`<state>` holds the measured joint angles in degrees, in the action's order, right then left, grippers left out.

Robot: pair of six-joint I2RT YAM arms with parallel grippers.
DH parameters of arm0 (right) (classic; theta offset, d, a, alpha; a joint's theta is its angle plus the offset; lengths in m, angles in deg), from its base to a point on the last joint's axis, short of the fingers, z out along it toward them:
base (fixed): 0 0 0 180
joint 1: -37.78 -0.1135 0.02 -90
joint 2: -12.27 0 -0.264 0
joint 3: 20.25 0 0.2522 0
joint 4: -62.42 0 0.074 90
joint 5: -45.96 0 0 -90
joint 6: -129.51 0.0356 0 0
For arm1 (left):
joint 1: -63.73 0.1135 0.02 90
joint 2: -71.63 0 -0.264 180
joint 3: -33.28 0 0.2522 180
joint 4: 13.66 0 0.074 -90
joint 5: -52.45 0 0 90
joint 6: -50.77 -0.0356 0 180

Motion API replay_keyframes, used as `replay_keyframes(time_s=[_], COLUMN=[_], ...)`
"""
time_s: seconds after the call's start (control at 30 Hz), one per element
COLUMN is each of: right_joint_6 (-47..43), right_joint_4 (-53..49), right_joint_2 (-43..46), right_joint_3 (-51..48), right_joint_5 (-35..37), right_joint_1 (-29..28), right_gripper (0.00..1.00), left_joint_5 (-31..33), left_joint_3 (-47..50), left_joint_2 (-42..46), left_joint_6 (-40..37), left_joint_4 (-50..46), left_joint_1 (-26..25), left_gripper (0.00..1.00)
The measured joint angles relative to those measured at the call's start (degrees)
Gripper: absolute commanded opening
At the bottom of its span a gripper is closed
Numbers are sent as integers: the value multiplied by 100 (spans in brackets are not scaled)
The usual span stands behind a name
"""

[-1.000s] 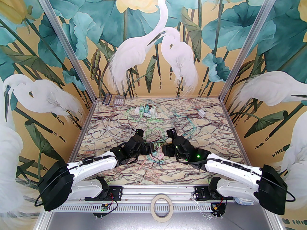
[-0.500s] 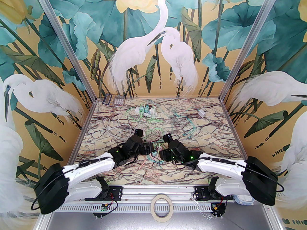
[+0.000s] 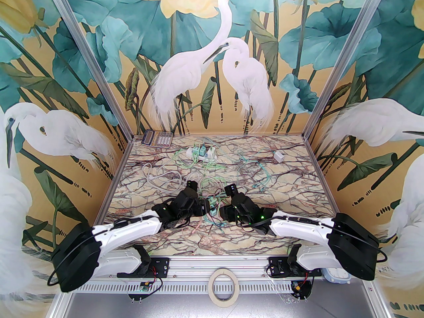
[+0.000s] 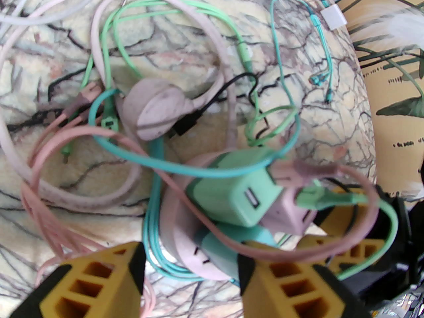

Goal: Pull the plug off the socket

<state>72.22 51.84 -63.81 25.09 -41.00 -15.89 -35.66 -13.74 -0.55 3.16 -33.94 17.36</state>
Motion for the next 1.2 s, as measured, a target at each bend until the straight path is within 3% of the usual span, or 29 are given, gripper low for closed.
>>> replay_keyframes(time_s=[0.63,1.03,1.2], right_joint_6=[-260,-437,-538], right_joint_4=[116,118,140], right_joint_2=[-173,-173,-173], right_joint_3=[35,52,105], right_joint_5=[-7,-50,-170], right_joint_1=[4,57,87], right_gripper=[40,41,46], left_joint_5=[-723,-822,-822], left_joint_3=[68,81,74], left_joint_2=[35,-219,-219], left_joint_6=[2,7,7], left_joint_4=[302,470,468], left_joint_1=[219,229,229], left_gripper=[52,50,49])
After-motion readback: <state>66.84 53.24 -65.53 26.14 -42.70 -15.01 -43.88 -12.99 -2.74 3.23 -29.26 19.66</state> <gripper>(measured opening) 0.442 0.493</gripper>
